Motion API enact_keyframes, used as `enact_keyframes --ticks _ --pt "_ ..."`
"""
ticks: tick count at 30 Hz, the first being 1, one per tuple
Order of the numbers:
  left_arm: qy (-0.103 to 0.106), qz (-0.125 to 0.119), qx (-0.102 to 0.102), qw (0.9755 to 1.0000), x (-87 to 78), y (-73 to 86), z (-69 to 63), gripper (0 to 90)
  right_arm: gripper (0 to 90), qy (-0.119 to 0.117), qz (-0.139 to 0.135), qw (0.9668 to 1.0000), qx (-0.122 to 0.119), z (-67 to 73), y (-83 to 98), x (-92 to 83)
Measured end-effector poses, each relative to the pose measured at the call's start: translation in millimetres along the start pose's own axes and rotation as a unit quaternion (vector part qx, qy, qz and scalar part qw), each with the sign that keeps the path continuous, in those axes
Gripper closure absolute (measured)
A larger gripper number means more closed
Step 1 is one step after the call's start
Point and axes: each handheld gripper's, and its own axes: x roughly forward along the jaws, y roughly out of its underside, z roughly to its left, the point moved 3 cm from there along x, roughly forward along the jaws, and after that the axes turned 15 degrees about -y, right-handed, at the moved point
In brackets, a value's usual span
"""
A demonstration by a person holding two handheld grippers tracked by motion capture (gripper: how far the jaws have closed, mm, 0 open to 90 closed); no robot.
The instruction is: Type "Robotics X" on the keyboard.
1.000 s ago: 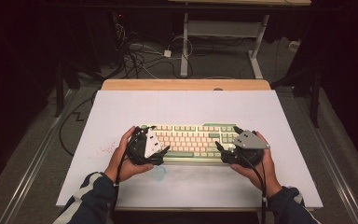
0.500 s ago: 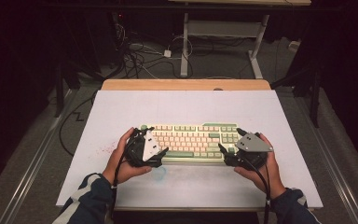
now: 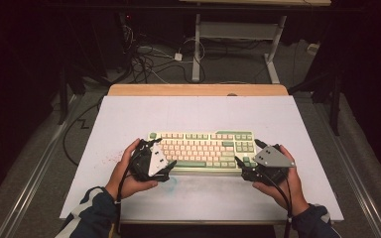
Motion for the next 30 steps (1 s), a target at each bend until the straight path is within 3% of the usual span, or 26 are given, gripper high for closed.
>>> enact_keyframes --ticks 17,30 --pt "-0.002 0.01 -0.004 0.9999 -16.6 10.1 10.3 17.5 22.8 0.005 0.006 1.0 -0.001 -0.8 12.3 -20.0" --pt "-0.017 0.022 -0.009 0.9996 -24.9 22.3 25.0 17.5 22.8 0.013 0.014 0.9998 0.007 -6.2 25.3 -27.2"
